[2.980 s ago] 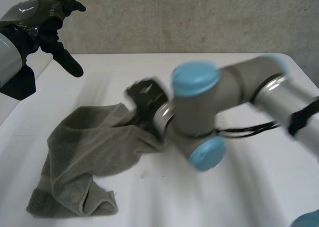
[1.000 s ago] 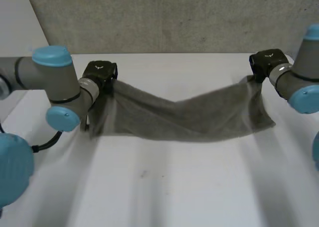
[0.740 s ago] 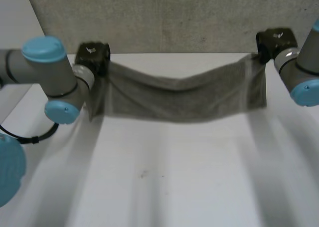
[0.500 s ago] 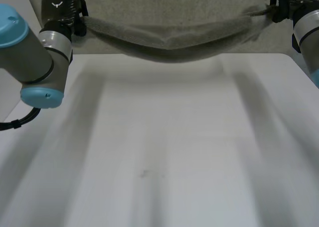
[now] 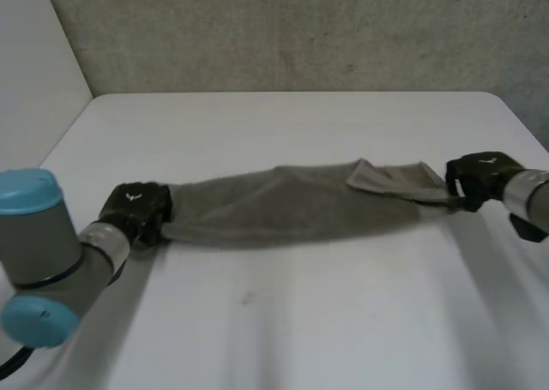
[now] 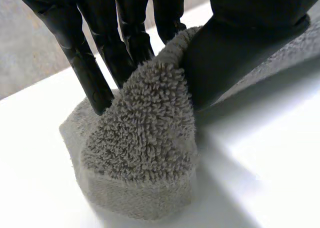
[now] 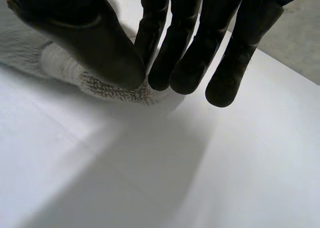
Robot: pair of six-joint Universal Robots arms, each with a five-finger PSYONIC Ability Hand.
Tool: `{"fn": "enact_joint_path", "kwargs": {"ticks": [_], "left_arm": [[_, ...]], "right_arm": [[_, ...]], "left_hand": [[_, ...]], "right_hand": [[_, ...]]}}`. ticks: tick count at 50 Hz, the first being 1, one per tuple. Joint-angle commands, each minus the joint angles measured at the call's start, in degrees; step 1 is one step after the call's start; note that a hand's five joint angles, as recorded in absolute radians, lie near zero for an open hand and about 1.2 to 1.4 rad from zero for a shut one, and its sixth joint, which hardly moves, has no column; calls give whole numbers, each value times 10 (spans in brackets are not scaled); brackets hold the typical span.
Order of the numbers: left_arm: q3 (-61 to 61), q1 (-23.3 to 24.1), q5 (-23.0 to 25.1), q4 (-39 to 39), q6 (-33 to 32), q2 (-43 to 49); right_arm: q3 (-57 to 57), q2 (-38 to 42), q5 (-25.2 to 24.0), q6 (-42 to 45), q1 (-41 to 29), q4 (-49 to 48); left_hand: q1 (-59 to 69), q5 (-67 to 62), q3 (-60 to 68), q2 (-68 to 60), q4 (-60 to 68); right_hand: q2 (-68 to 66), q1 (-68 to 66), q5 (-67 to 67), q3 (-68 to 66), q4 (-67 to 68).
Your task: Fold the towel.
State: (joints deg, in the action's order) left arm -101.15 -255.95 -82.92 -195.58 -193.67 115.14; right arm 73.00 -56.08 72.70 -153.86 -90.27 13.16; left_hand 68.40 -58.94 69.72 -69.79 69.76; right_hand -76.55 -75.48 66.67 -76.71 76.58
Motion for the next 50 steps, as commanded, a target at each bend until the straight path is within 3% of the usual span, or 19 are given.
{"fn": "enact_joint_path", "kwargs": {"ticks": [1, 2, 3, 4, 5, 6, 7, 10, 15, 18, 27, 34, 40, 44, 50], "left_arm": [[-75, -4, 2, 77, -49, -92], [-94, -4, 12, 105, -52, -118], [-94, -4, 12, 105, -52, -118], [-107, -4, 27, 124, -52, -135], [-119, -7, 46, 139, -53, -147], [-119, -7, 46, 139, -53, -147], [-123, -8, 65, 152, -55, -155], [-119, -10, 93, 167, -55, -164], [-99, -23, 99, 173, -54, -169], [-77, -25, 98, 174, -47, -170], [5, -31, 94, 170, -20, -161], [90, -31, 87, 162, 31, -83], [170, -28, 17, 164, 36, 3], [200, -28, -10, 164, 37, 40], [201, -28, -12, 162, 39, 50]], "right_arm": [[70, -96, -17, 138, 61, 71], [70, -97, -17, 138, 61, 71], [85, -107, -12, 208, 78, 99], [92, -111, -10, 256, 93, 123], [92, -112, -10, 256, 93, 123], [94, -112, -10, 276, 96, 139], [94, -112, -11, 269, 96, 145], [94, -112, -12, 247, 96, 143], [100, -117, -22, 116, 89, 83], [105, -121, -25, 84, 76, 61], [117, -143, -23, -95, -71, -57], [92, -78, -18, -126, -153, -107], [54, 0, -2, -124, -202, -119], [39, 31, 5, -121, -213, -125], [26, 58, 47, -110, -221, -151]], "left_hand": [[116, -111, 103, -102, 102], [45, -39, 31, -31, 31], [44, -39, 31, -30, 30], [-121, 126, -134, 135, -135], [-376, 381, -389, 390, -389], [-378, 384, -391, 392, -392], [-584, 589, -597, 598, -598], [-582, 587, -595, 596, -595], [-582, 587, -595, 596, -595], [-582, 587, -595, 596, -595], [-577, 582, -590, 591, -590], [-568, 574, -582, 582, -582], [-568, 574, -582, 582, -582], [-568, 574, -582, 582, -582], [-568, 574, -582, 582, -582]], "right_hand": [[-35, -45, 33, -33, 34], [-35, -45, 33, -33, 34], [-35, -45, 33, -33, 34], [-35, -45, 33, -33, 34], [-35, -45, 33, -33, 34], [40, 29, -41, 41, -40], [337, 326, -338, 339, -337], [380, 370, -382, 382, -381], [429, 418, -430, 431, -429], [427, 417, -429, 429, -428], [417, 407, -419, 419, -418], [461, 450, -462, 463, -461], [545, 534, -546, 547, -545], [545, 535, -546, 547, -546], [508, 498, -510, 510, -509]]}}
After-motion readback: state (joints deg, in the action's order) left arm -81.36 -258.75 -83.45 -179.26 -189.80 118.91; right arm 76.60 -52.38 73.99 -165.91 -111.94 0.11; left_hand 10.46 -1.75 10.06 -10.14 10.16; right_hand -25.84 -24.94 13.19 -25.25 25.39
